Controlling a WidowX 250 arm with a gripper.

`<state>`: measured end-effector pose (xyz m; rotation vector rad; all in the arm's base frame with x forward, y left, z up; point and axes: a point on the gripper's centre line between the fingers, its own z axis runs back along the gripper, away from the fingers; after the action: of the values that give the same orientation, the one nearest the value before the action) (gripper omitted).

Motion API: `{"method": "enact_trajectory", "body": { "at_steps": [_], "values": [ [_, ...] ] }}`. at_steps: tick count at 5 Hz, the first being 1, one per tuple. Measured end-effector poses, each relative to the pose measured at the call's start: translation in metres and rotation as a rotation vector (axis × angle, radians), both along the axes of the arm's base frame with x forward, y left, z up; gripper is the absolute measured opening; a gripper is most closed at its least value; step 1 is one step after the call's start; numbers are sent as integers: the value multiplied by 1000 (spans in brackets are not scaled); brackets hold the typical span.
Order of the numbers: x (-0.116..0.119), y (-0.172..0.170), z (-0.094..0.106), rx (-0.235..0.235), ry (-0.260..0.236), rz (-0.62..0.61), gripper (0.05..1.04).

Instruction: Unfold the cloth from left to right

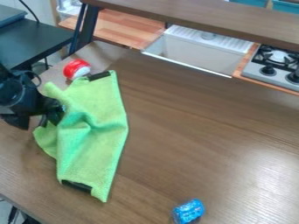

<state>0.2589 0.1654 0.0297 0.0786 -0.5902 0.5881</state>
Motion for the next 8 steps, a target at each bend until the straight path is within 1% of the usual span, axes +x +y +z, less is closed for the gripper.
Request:
{"method": "enact_trajectory", "body": {
  "at_steps": [1,2,3,4,5,6,7,8],
  "values": [
    [3,-3,-2,19,3,1,971],
    [2,-3,-5,15,4,22,695],
    [1,-4,-5,9,-3,37,388],
    [1,-6,-6,-1,-4,28,171],
    [1,-8,-6,-15,-1,17,76],
    [-1,-13,3,-52,-8,39,56],
    [4,-26,24,-87,-24,28,53],
    [7,-42,39,-117,-27,22,53]
  ]
}}
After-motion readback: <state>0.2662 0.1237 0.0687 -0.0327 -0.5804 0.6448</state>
